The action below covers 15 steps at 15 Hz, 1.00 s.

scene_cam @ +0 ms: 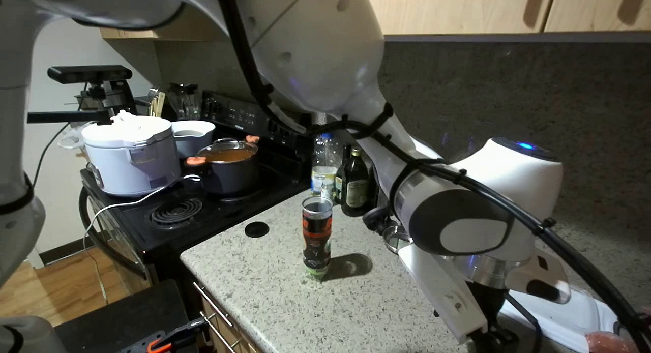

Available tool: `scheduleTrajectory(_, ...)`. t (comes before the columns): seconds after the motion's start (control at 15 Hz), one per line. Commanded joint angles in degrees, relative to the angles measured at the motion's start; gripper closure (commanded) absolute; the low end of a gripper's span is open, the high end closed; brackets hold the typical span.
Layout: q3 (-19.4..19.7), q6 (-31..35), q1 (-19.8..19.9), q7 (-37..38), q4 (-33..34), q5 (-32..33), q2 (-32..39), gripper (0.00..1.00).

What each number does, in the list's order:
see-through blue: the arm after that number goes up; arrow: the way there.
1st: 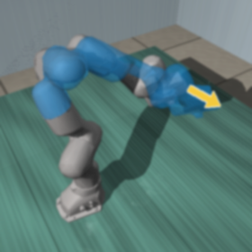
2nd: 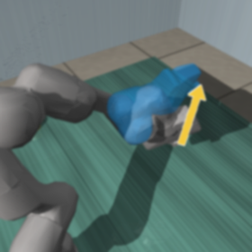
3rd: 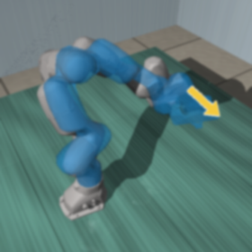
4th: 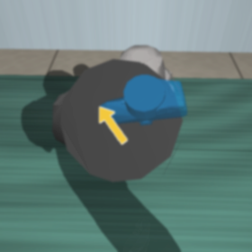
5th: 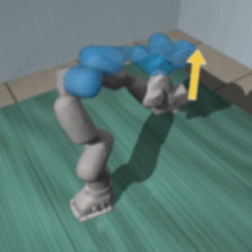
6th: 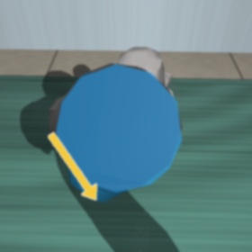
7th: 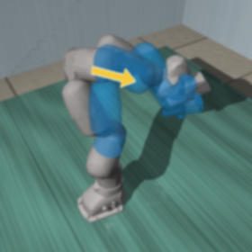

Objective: Put the two tennis balls inside the container then place the black lid on top of the container

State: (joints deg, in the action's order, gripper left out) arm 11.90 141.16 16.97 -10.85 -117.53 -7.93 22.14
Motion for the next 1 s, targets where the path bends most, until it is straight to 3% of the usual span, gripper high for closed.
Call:
scheduleTrajectory(0.0, -1.3, -5.6, 2.7, 0.0, 7.8, -1.7, 5.8, 0.00)
scheduleTrajectory(0.53, -3.5, -14.2, 7.0, -0.5, 19.2, -3.9, 14.6, 0.00)
scheduleTrajectory(0.93, -3.5, -17.5, 8.4, -0.2, 23.5, -3.9, 18.2, 0.00)
